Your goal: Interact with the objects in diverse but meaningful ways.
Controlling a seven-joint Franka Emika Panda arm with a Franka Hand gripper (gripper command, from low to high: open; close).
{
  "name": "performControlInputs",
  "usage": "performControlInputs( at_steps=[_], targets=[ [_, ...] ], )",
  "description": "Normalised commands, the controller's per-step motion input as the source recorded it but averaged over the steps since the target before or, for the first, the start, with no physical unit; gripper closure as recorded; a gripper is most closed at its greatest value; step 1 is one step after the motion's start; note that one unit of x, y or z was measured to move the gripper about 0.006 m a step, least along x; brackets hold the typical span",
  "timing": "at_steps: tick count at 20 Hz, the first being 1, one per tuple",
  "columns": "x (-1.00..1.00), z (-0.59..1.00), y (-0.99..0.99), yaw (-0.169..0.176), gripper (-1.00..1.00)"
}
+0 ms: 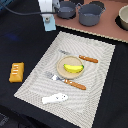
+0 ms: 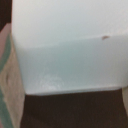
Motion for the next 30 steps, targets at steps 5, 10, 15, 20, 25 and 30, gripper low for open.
performControlInputs(
  at_steps=[5, 10, 15, 20, 25, 30],
  targets=[
    [0.85, 0.03, -0.43, 0.000, 1.00],
    [0.96, -0.06, -0.32, 0.000, 1.00],
    [1.00, -0.13, -0.10, 0.000, 1.00],
    [1.00, 0.02, 0.00, 0.000, 1.00],
    [1.00, 0.11, 0.01, 0.000, 1.00],
    [0.99, 0.17, 0.11, 0.000, 1.00]
  ],
)
